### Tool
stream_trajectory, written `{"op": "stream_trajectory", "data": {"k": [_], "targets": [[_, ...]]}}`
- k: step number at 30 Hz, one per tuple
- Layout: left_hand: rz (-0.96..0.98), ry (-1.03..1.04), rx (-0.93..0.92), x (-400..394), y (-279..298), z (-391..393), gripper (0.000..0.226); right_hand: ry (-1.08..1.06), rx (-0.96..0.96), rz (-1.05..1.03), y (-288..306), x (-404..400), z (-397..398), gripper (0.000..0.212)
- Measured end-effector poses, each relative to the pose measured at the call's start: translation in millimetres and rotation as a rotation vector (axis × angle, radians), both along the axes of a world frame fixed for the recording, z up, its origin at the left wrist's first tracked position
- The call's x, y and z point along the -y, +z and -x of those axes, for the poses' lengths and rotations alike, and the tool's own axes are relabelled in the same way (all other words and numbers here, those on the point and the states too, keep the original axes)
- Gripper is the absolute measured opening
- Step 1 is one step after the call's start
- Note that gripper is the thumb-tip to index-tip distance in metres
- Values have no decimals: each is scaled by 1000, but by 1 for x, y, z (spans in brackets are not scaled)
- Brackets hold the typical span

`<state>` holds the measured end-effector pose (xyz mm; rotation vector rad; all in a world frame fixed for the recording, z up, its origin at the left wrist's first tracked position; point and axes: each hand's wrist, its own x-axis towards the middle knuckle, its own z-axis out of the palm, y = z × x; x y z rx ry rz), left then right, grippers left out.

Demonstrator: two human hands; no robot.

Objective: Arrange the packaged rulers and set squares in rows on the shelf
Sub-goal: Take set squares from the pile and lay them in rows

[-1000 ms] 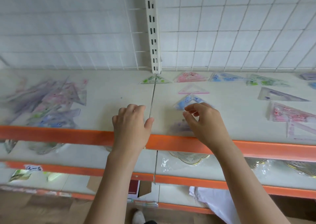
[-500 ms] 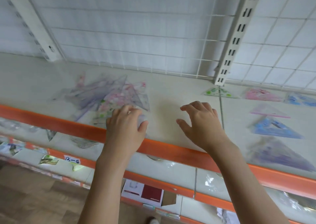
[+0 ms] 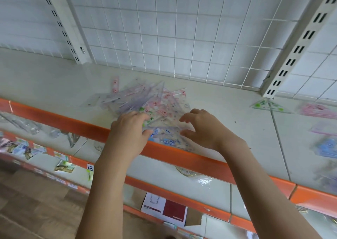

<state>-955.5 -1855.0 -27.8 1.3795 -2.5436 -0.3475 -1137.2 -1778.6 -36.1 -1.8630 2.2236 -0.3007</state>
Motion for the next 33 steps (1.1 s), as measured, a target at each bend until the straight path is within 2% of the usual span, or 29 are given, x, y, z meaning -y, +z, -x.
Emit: {"op": "stream_trajectory", "data": {"k": [5,13,17,20,24,29,33], "targets": [[-46,-38,-18,0,-2,8,45,-21,41,-27,-1,-3,5,33],[-251,-192,130,11,8,35,73,-110,37,15,-1,-23,16,35],[-333,-209,119,20,10,42,68,-135,52,46,-2,-29,20,34],[-358,-206,-19,27,8,38,46,-136,71,69,-1,-29,21,33],[-457,-280,-331,24,13,25,9,-109,78,97,0,-23,19,32],[-448,-258,-497,23,20,-1,10,-40,98,93,1,-12,15,30],[-417,-216,-655,24,21,-15,14,-11,102,10,-2,-1,9,35]]}}
